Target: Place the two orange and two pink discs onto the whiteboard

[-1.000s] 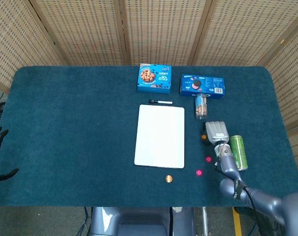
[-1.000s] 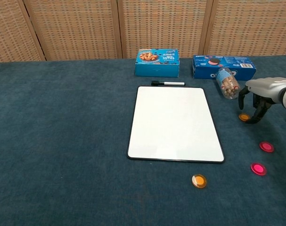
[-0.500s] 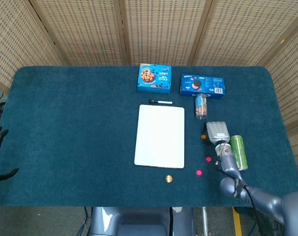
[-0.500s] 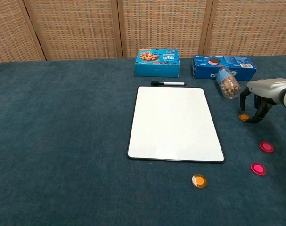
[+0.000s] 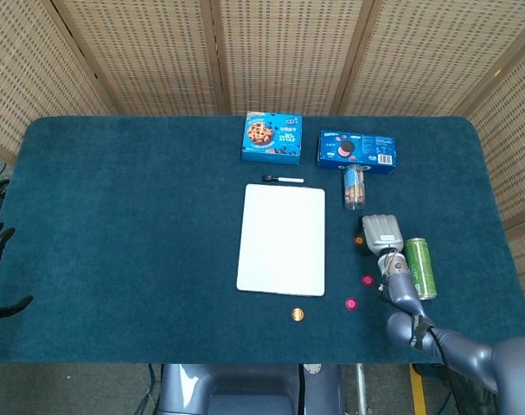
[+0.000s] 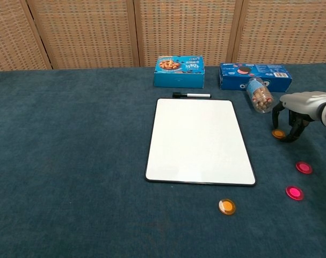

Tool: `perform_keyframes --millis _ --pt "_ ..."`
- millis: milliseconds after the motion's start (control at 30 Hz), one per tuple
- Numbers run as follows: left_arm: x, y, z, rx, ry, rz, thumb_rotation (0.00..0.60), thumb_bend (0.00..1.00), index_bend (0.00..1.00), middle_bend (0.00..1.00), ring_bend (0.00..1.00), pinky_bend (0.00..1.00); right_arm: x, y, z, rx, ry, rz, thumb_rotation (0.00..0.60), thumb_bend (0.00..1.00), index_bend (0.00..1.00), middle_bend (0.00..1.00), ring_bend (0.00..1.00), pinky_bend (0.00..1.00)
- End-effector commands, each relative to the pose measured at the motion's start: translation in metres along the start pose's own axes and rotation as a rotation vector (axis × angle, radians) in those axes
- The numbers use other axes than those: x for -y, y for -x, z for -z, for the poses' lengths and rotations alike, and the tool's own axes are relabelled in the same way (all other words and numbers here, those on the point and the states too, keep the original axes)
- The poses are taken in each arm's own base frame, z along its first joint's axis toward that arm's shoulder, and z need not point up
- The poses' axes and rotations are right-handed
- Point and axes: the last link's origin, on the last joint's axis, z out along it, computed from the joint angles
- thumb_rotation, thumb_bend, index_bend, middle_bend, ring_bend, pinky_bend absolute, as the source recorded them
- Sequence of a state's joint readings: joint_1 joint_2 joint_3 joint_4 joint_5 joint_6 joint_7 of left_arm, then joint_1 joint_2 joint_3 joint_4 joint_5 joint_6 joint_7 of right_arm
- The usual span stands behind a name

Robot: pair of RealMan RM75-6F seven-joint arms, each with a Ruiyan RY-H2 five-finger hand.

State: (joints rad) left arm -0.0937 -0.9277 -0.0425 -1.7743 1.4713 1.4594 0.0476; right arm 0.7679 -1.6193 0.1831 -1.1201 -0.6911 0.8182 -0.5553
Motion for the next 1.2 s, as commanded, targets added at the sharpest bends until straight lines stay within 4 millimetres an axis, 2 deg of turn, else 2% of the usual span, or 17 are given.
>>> perform_keyframes --millis 33,367,600,733,900,967,1100,1200 --pt "0.0 0.0 0.0 0.0 -0.001 0.0 0.6 0.0 0.0 0.0 0.0 0.0 0.0 0.001 0.0 0.003 0.001 0.001 0.6 0.31 0.44 0.99 1.0 1.0" --pt "0.0 0.0 0.0 -0.001 0.001 0.001 0.6 0.0 0.0 0.0 0.0 0.0 0.001 0.001 -0.001 0.006 -0.002 -0.016 0.6 0.31 0.56 0.99 1.0 1.0" --pt "0.0 0.0 0.0 0.002 0.0 0.001 0.6 0.0 0.0 0.0 0.0 0.0 0.0 0.001 0.0 0.003 -0.001 -0.018 0.6 0.34 0.57 0.99 1.0 1.0" --pt "0.0 -0.001 0.001 0.0 0.002 0.006 0.6 0.0 0.0 0.0 0.0 0.0 0.005 -0.01 0.002 -0.022 -0.021 -0.023 0.6 0.34 0.57 0.99 1.0 1.0" --pt "0.001 -0.003 0.001 -0.001 0.004 0.014 0.6 0.0 0.0 0.0 0.0 0.0 0.022 -0.035 0.008 -0.061 -0.064 -0.041 0.6 0.34 0.57 0.99 1.0 1.0" --pt "0.003 -0.003 0.0 0.003 0.0 0.018 0.6 0.0 0.0 0.0 0.0 0.0 0.04 -0.052 0.011 -0.095 -0.094 -0.038 0.6 0.34 0.57 0.99 1.0 1.0" --pt "0.003 -0.003 0.0 0.005 0.002 0.018 0.6 0.0 0.0 0.0 0.0 0.0 0.068 -0.069 0.016 -0.107 -0.119 -0.043 0.6 0.34 0.57 0.99 1.0 1.0" --pt "0.003 -0.003 0.0 0.003 0.007 0.017 0.6 0.0 0.0 0.0 0.0 0.0 0.099 -0.08 0.019 -0.117 -0.147 -0.035 0.6 0.34 0.57 0.99 1.0 1.0"
